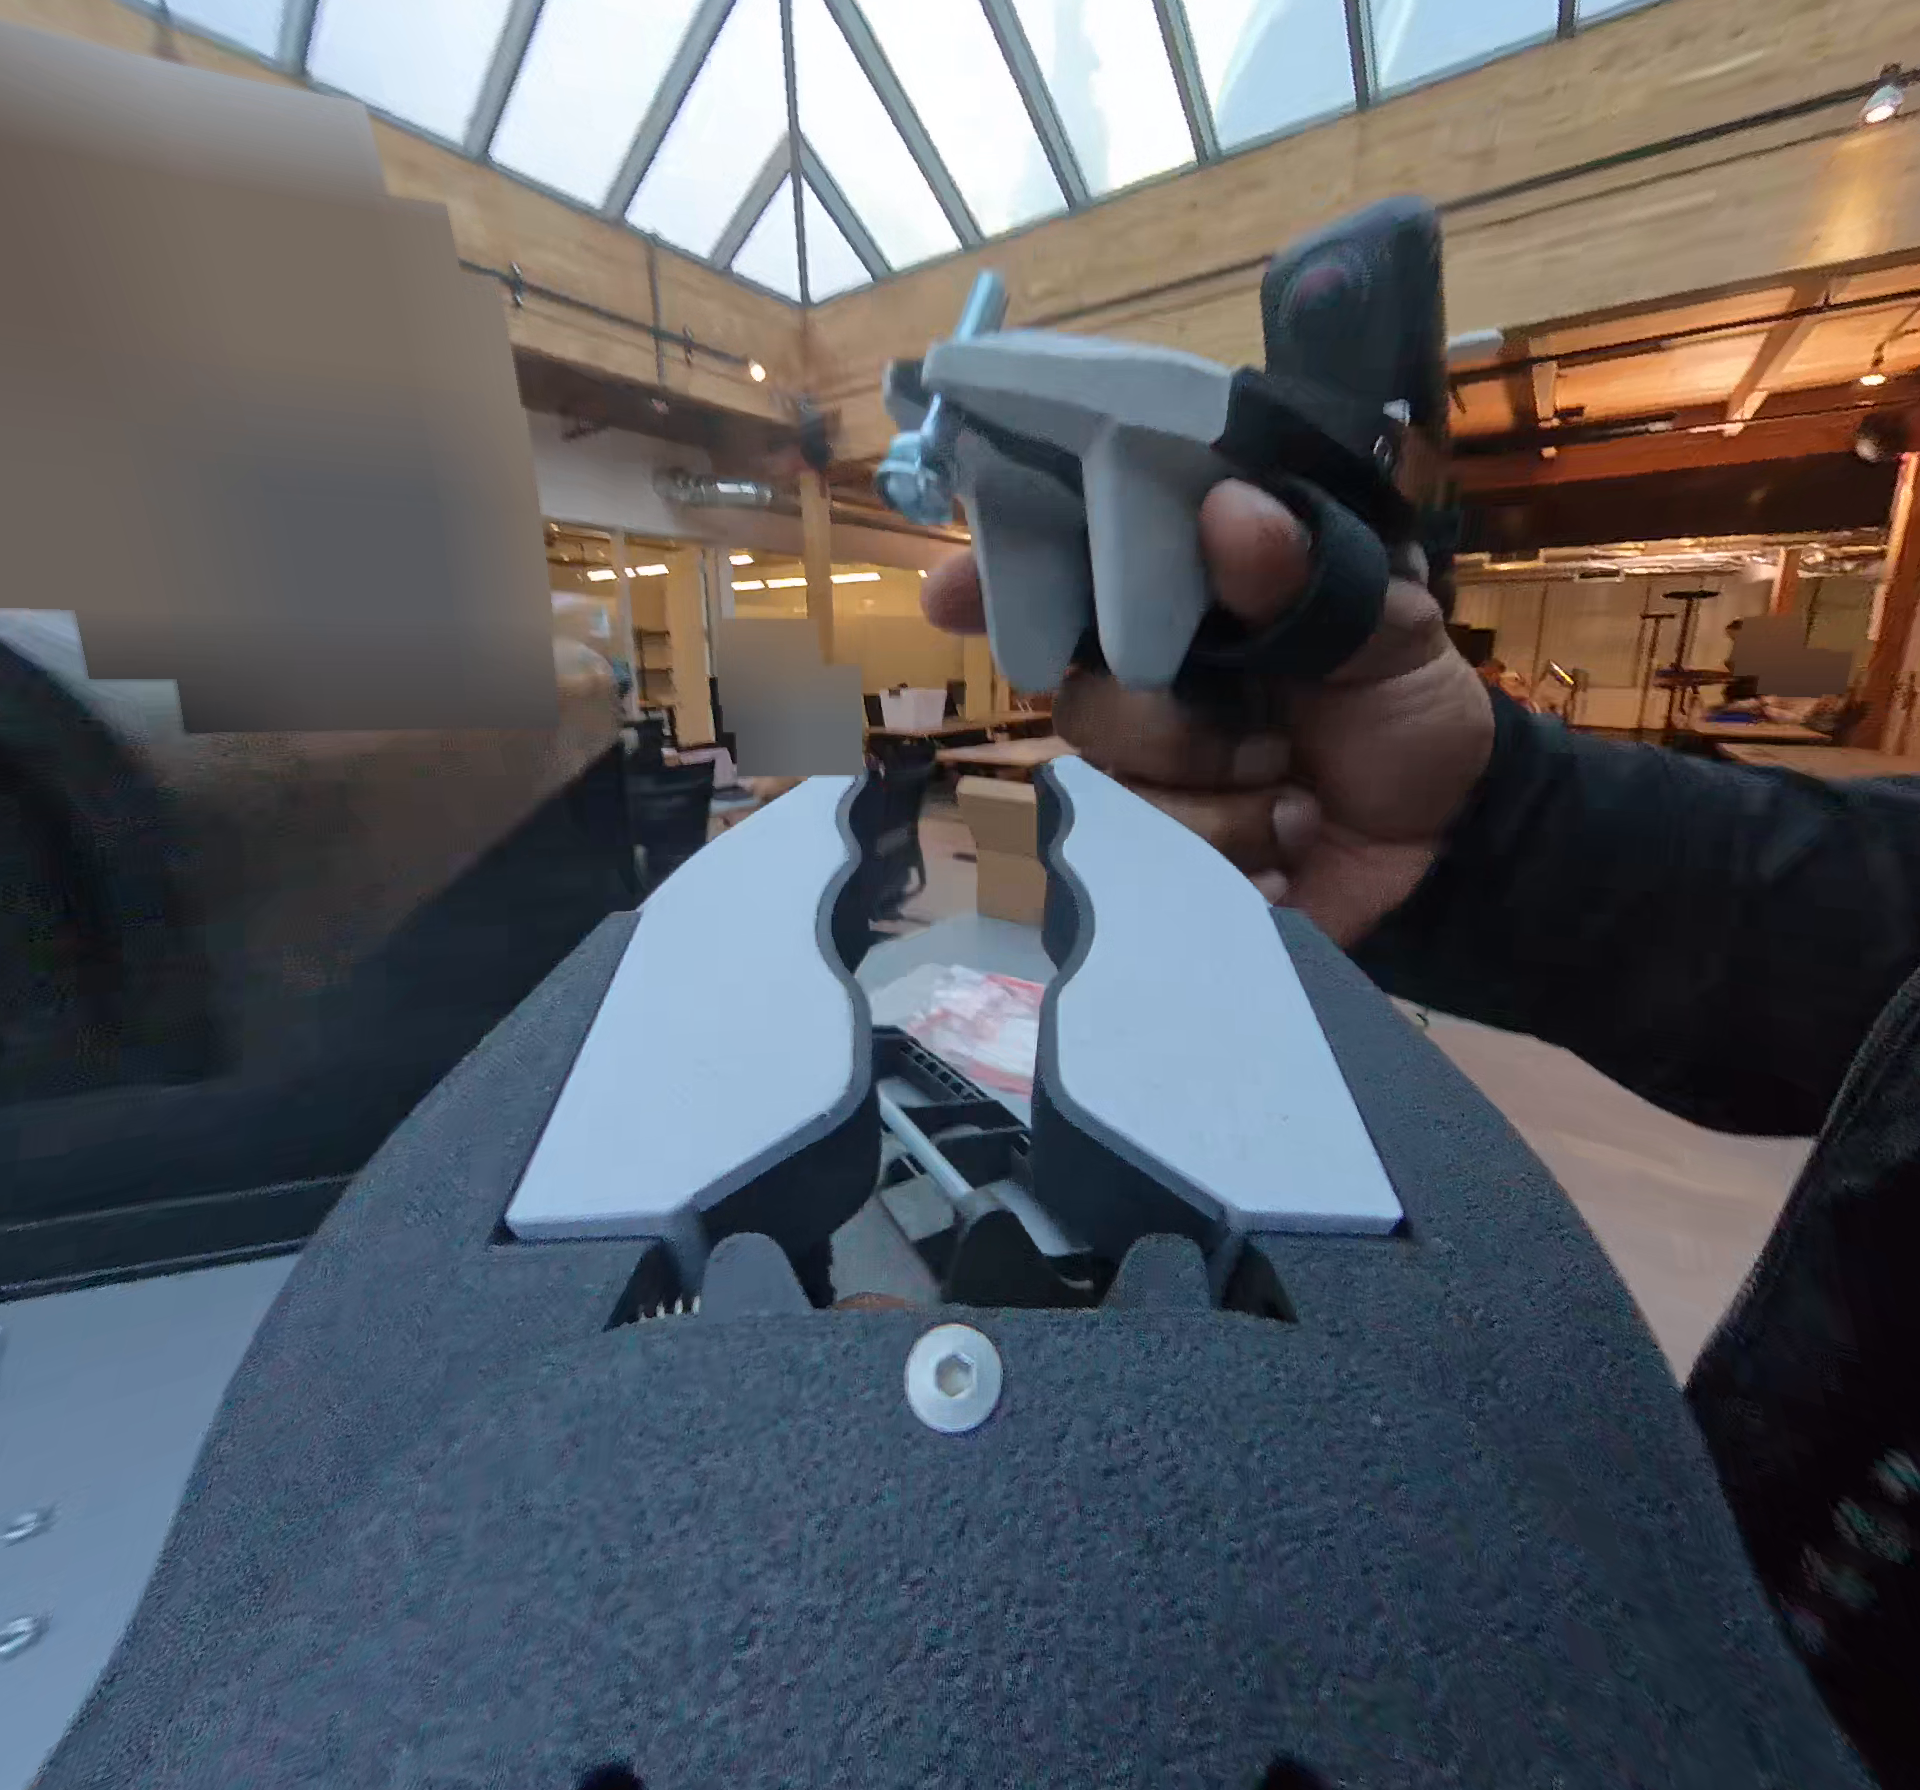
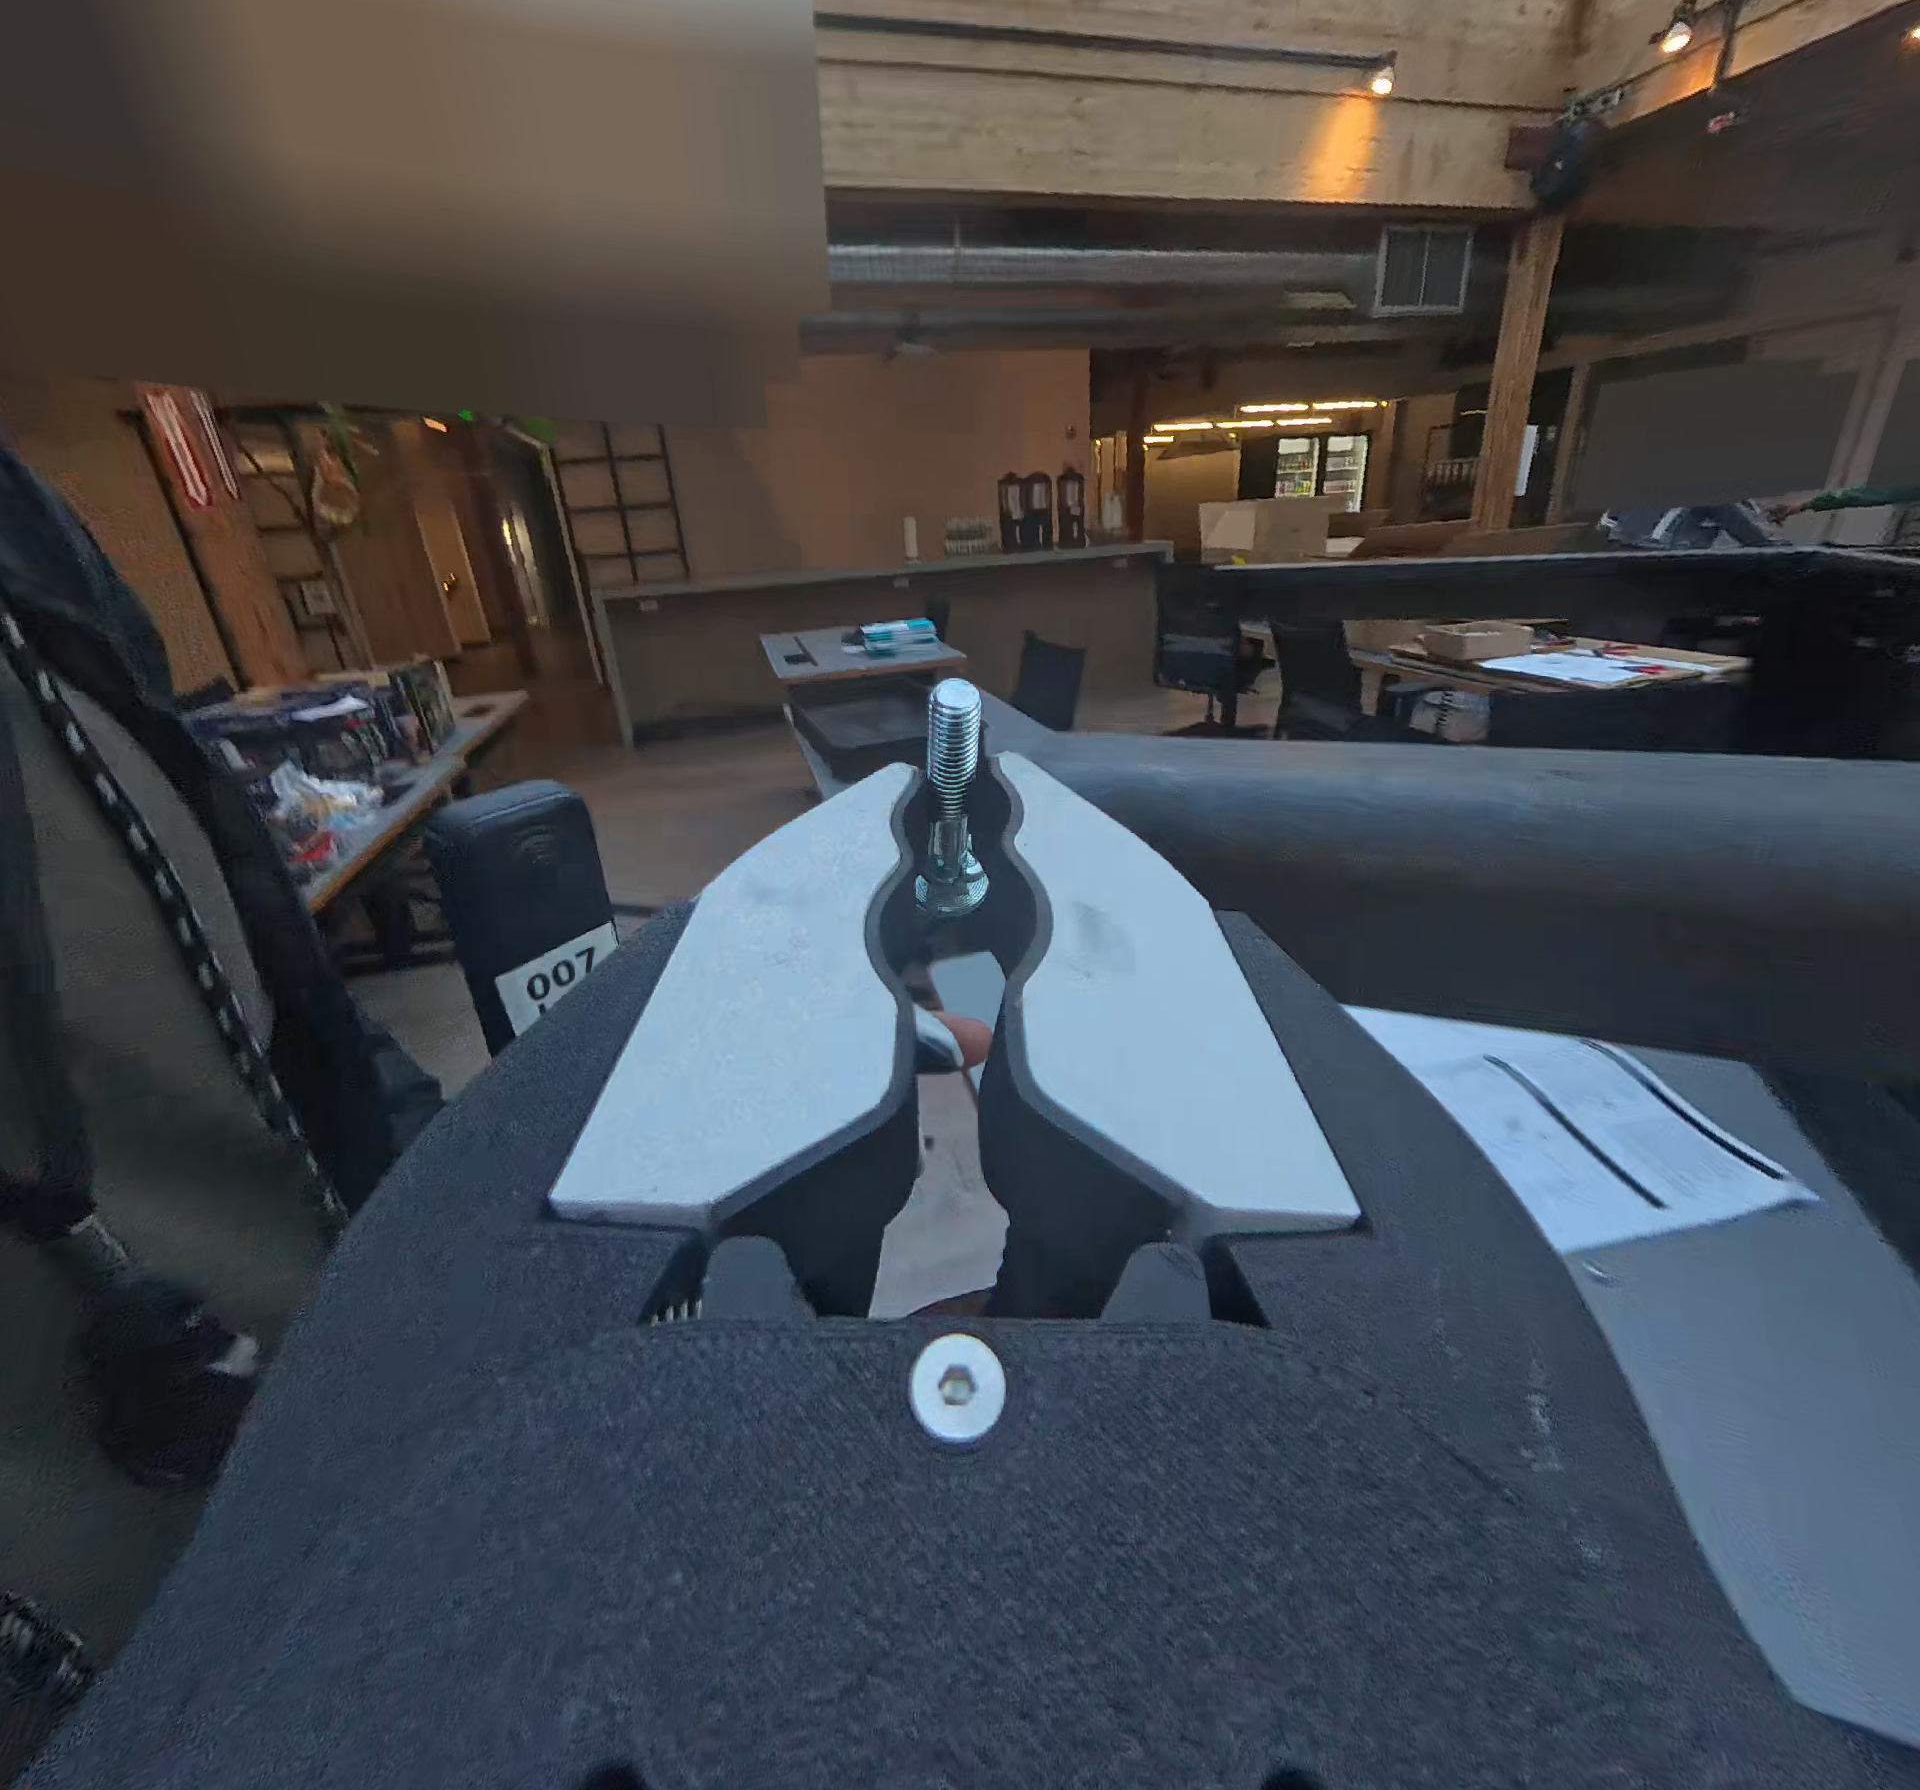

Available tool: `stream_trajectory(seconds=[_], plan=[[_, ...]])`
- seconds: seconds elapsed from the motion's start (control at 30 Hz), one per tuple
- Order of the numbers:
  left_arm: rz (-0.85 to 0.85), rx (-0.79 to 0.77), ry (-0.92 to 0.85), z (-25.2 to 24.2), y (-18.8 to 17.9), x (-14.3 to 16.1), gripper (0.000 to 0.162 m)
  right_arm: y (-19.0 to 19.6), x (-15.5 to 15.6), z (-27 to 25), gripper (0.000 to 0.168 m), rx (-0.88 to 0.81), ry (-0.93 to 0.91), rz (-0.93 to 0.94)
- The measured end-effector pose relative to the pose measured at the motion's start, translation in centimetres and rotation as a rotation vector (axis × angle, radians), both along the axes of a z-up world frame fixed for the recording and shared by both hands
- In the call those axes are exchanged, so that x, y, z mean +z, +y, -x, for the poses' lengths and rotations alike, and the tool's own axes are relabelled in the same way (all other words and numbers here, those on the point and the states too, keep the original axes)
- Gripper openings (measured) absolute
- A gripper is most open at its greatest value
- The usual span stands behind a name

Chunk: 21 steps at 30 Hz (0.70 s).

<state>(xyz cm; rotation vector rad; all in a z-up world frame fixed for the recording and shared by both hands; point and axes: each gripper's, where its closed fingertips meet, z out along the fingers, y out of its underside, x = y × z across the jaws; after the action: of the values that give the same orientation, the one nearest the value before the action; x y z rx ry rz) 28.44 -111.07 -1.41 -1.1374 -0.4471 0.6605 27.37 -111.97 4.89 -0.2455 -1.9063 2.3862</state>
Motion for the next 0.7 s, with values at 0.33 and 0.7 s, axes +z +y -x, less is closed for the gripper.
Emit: stream_trajectory(seconds=[0.33,0.7], plan=[[-0.053,0.191,0.245,-5.9,-16.6,9.0,0.032,-15.9,3.0,-5.7,0.01,0.185,-0.462,0.158],[0.058,0.212,0.363,-0.9,-18.2,12.2,0.087,-18.2,5.8,-1.2,0.01,0.191,-0.618,0.171]])
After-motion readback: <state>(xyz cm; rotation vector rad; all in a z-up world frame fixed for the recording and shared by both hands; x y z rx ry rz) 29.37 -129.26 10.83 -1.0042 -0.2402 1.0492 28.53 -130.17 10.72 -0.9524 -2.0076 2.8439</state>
